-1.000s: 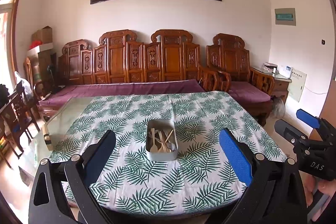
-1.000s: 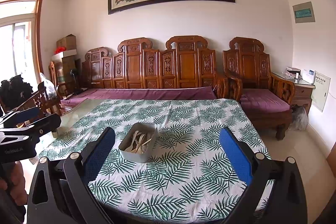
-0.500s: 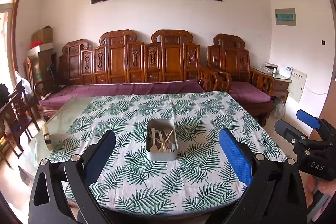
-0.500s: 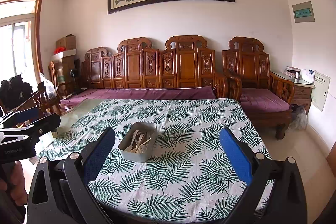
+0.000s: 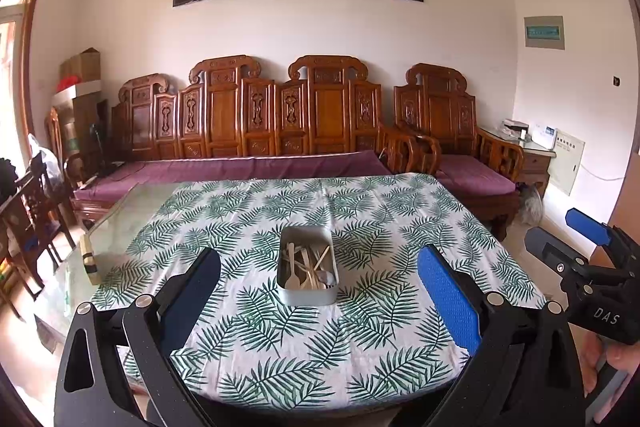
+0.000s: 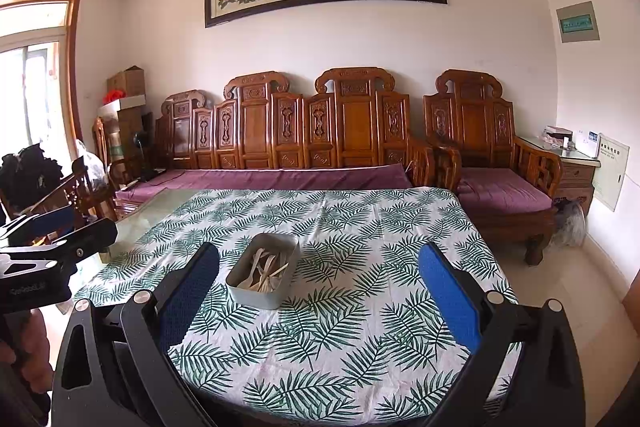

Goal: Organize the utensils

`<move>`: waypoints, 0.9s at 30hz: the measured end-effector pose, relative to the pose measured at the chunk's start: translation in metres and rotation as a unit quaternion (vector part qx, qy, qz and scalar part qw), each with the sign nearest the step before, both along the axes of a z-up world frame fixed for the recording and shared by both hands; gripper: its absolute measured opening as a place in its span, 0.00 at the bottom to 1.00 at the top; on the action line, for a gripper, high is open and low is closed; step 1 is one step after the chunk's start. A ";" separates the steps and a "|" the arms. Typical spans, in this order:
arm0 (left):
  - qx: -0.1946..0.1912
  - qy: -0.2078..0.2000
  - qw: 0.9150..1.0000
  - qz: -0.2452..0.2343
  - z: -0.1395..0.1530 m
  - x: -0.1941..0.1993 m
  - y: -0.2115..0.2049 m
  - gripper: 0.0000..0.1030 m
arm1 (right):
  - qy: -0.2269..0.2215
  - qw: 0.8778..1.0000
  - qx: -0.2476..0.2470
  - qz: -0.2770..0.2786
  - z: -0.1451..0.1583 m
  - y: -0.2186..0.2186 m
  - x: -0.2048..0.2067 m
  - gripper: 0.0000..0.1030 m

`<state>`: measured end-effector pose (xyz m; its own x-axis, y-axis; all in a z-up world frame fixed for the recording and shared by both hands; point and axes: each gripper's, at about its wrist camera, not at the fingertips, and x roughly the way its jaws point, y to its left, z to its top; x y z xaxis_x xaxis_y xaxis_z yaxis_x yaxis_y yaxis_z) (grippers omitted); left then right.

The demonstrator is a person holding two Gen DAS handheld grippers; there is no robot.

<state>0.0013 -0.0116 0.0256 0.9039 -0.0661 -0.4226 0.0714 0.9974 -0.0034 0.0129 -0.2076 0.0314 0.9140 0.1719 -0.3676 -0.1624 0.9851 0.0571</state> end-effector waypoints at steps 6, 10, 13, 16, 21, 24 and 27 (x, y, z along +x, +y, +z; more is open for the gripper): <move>-0.001 0.000 1.000 0.000 0.000 0.000 0.000 0.93 | 0.000 1.000 0.001 -0.002 0.000 0.001 -0.001 0.97; -0.001 0.000 1.000 0.000 0.000 0.000 0.000 0.92 | 0.000 1.000 0.000 -0.001 0.000 0.000 0.000 0.97; 0.000 0.000 1.000 0.000 0.000 0.000 0.000 0.92 | 0.001 1.000 0.001 -0.002 0.000 0.001 -0.001 0.97; 0.000 0.000 1.000 0.000 0.000 0.000 0.000 0.92 | 0.001 1.000 0.001 -0.002 0.000 0.001 -0.001 0.97; -0.002 0.002 1.000 -0.001 -0.003 0.000 -0.001 0.92 | 0.001 1.000 0.001 -0.002 0.000 0.001 -0.001 0.97; -0.004 0.002 1.000 -0.002 -0.005 -0.001 -0.003 0.92 | 0.001 1.000 0.001 -0.002 0.000 0.001 -0.001 0.97; -0.004 0.002 1.000 -0.002 -0.006 -0.001 -0.002 0.92 | 0.001 1.000 0.001 -0.001 0.000 0.001 -0.001 0.97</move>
